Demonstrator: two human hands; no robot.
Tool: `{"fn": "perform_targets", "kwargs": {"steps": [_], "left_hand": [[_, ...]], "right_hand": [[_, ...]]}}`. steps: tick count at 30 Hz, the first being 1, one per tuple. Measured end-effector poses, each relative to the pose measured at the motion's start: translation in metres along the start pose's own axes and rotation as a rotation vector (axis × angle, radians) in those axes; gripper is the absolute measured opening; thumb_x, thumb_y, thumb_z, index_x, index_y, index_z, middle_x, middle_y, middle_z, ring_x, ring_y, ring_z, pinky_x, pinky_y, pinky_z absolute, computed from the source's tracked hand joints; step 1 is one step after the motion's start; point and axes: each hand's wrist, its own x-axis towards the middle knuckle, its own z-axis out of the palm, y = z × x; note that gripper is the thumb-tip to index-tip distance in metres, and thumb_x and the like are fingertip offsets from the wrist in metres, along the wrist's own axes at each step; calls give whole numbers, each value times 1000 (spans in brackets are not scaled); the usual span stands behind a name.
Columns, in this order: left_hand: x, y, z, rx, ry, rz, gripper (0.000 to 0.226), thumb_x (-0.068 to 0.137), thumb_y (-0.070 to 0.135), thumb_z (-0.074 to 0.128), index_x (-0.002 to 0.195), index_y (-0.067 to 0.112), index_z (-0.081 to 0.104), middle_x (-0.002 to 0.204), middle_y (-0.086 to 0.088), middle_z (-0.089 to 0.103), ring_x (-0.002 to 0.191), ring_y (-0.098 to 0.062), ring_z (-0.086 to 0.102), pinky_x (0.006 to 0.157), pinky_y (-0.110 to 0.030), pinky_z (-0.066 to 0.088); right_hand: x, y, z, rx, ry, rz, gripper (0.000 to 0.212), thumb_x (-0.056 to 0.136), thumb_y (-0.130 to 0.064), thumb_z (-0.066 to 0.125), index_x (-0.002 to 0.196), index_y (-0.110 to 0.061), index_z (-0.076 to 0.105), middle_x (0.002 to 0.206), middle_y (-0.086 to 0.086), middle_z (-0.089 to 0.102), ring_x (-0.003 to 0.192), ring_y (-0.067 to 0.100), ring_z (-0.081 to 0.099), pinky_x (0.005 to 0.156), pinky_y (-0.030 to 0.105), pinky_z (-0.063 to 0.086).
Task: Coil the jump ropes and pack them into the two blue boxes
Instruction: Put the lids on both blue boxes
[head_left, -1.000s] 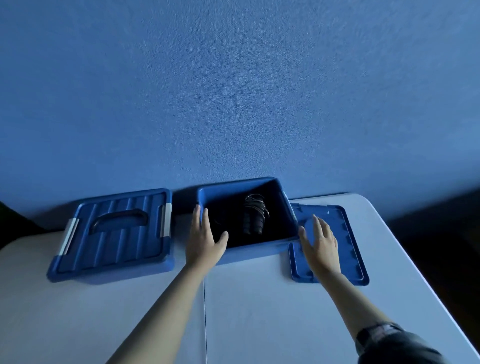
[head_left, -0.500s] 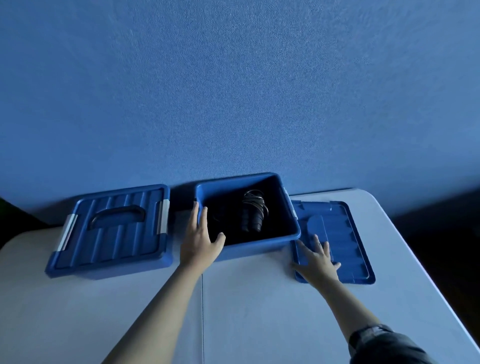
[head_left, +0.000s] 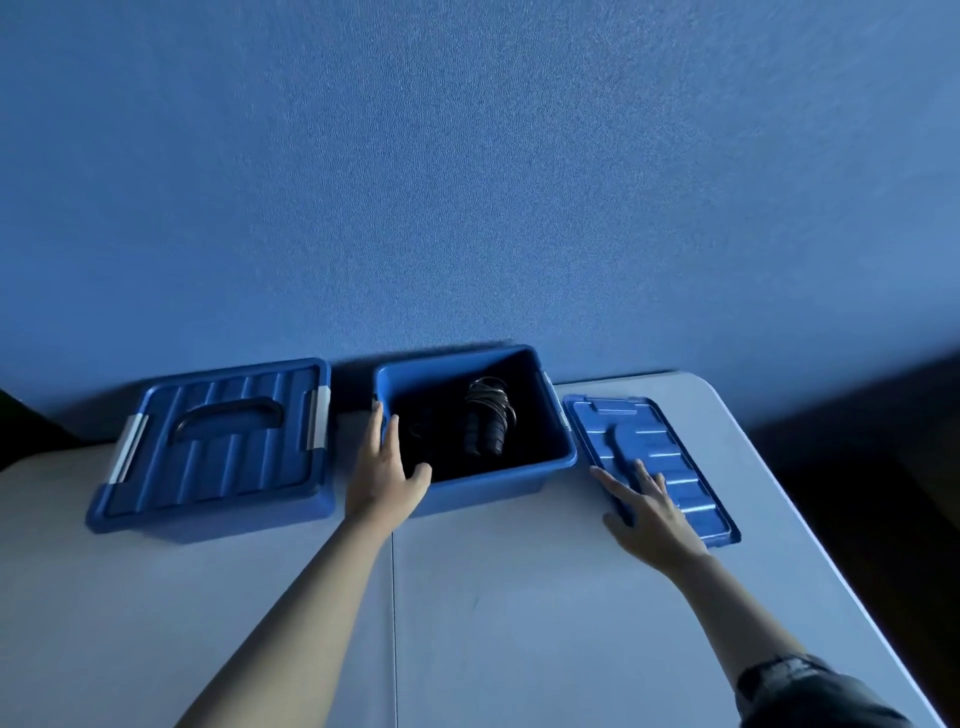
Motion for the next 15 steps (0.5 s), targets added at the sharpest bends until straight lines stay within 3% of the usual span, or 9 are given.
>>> {"fn": "perform_targets", "kwargs": {"steps": [5,8,11,15], "left_hand": [[-13,-1,-2,-2,-6,-16,70,86,28,61,148,12,31,162,3,-1,144,-18,22,102,-33,37],[-21,-1,-4,-8,-16,-25,70,88,28,59,149,11,29,162,4,-4,144,-17,19,104,-32,35],[-26,0,-6,-18,-20,-33,71,89,28,59,149,11,27,162,5,-5,144,-16,19,103,-34,36],[-31,-3,-6,-25,-11,-30,72,88,27,59,150,12,26,161,6,-6,143,-15,21,100,-34,40]], "right_hand": [[-11,2,-20,60,123,-72,56,86,-20,55,135,-45,43,150,1,32,131,32,37,94,42,44],[-15,4,-25,79,115,-79,56,82,-25,64,132,-42,48,145,-1,44,124,31,49,97,39,46],[-15,5,-25,113,129,-113,58,80,-11,64,131,-36,52,138,0,52,117,29,55,96,34,47],[-17,5,-39,183,205,-98,59,81,-6,61,130,-38,53,135,-11,54,122,10,53,93,16,41]]}}
